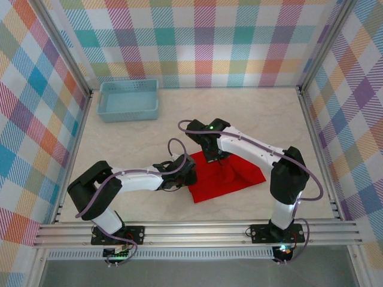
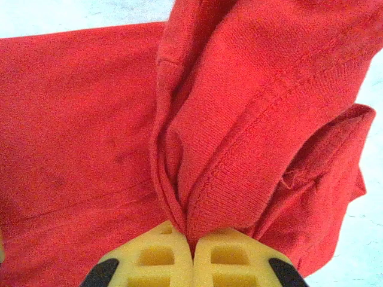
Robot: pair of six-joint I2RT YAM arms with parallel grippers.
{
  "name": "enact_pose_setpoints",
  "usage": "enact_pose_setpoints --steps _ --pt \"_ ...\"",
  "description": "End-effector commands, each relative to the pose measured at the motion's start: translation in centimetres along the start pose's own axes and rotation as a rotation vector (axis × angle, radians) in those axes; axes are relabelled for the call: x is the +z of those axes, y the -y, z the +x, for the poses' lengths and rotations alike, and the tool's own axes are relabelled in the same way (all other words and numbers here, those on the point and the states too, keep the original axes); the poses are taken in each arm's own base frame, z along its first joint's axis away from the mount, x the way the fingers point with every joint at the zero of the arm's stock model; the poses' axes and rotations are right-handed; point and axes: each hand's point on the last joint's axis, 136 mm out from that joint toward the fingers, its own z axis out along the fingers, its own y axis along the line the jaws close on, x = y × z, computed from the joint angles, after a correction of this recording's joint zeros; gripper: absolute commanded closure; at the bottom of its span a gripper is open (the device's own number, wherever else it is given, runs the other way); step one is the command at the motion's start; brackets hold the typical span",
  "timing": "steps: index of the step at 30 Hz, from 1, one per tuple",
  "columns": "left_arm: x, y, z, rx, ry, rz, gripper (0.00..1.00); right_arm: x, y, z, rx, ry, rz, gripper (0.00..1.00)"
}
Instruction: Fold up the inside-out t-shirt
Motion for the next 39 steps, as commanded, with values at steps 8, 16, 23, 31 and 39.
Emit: enact_pose_setpoints --steps 8,16,23,31,39 --pt "0.3 -1.2 0.4 -0.030 0.008 -0.014 0.66 1.0 -3.5 1.0 0.033 -0.049 -0.140 0.89" --pt "-0.9 -3.3 -0.2 -0.081 0.074 -0.072 0.59 0.3 -3.2 1.5 0.003 -0.027 -0.183 0.63" --pt "-3.0 -3.6 -1.4 -0.064 0.133 -0.090 0.56 -1.3 4.2 0.6 0.106 0.080 -0.165 0.46" --pt "-4.3 -1.5 -2.8 -0.018 0.145 -0.043 0.52 3.9 6.1 1.6 0.260 0.016 -0.360 0.32" --pt "-4.8 2.9 -8.7 0.084 0.131 0.007 0.42 5.6 4.7 1.3 0.292 0.023 -0.405 0.30"
